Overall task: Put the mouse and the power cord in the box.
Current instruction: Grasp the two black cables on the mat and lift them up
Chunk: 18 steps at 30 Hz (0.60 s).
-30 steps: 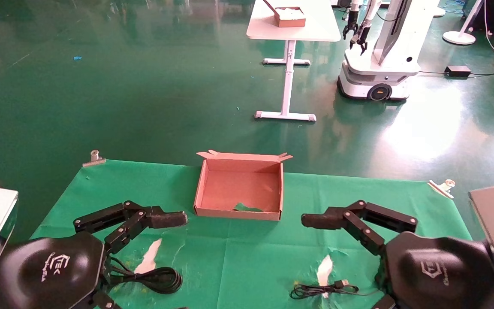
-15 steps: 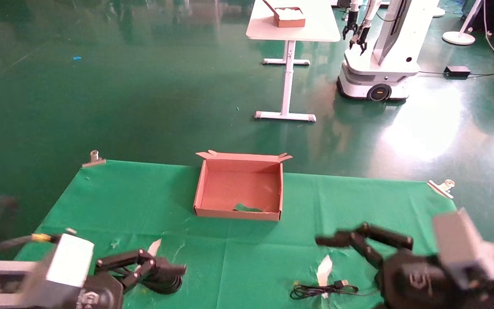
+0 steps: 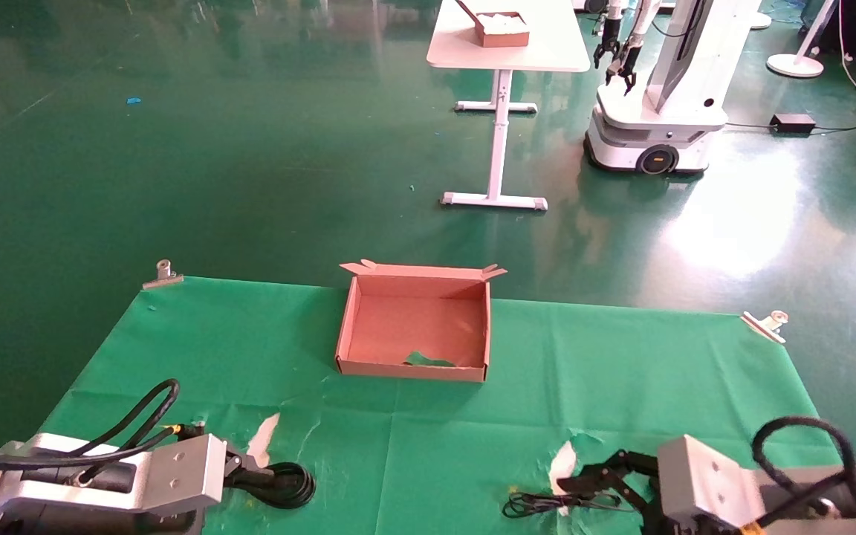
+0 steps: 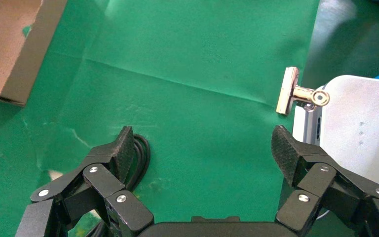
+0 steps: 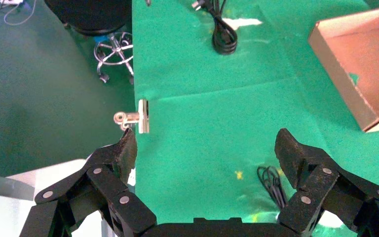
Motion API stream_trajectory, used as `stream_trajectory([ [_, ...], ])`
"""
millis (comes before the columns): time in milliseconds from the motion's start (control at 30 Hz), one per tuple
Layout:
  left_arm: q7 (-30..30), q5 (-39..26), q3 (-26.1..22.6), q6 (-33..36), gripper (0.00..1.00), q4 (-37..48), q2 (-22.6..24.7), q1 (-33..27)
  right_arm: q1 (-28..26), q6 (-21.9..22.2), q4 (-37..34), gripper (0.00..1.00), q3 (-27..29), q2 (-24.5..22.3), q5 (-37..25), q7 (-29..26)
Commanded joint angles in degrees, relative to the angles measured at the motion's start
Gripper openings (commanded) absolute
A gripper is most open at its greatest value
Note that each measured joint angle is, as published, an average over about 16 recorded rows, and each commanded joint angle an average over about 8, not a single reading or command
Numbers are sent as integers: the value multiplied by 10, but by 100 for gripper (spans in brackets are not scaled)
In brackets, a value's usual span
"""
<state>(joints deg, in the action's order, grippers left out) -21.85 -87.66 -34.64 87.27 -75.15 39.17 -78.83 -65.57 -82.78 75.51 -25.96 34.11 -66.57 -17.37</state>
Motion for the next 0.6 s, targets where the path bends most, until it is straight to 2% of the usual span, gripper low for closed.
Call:
stream_trajectory([
  [33, 1, 3, 2, 2, 100, 0, -1, 1, 0, 0, -1, 100, 0, 0, 2, 0],
  [200, -19, -74, -26, -19, 100, 16, 27, -10, -2, 0, -1, 100, -2, 3, -2, 2],
  [433, -55, -228, -79, -68, 100, 79, 102, -39, -9, 0, 2, 100, -4, 3, -9, -8],
  [600, -75, -303, -107, -94, 100, 131, 148, -55, -10, 0, 3, 100, -6, -1, -13, -15],
])
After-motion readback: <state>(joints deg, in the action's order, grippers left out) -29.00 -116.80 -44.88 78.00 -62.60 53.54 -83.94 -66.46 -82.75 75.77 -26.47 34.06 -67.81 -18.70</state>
